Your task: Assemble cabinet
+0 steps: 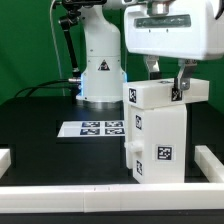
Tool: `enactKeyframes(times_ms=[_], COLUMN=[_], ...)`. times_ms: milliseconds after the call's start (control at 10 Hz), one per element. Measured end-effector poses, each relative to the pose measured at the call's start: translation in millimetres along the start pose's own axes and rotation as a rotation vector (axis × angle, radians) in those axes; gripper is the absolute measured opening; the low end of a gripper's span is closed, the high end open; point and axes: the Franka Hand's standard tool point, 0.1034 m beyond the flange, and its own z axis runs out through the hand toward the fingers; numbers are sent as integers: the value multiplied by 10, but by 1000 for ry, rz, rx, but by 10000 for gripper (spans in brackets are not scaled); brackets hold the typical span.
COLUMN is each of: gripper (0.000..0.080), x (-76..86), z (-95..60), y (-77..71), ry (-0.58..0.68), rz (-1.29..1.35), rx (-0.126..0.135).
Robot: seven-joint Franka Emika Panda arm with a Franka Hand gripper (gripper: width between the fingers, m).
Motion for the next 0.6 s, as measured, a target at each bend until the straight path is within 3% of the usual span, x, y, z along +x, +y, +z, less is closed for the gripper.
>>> enactKeyframes(times_ms=[200,300,400,500,600], gripper=[561,635,635,762,762], x=[0,-12,-16,-19,-29], z=[4,5,1,-24,-69], y=[-5,-8,-6,-7,-6], ry=[-33,-33,-35,-44,-49], rz=[171,169,163,172,175], rx=[12,12,11,14,15])
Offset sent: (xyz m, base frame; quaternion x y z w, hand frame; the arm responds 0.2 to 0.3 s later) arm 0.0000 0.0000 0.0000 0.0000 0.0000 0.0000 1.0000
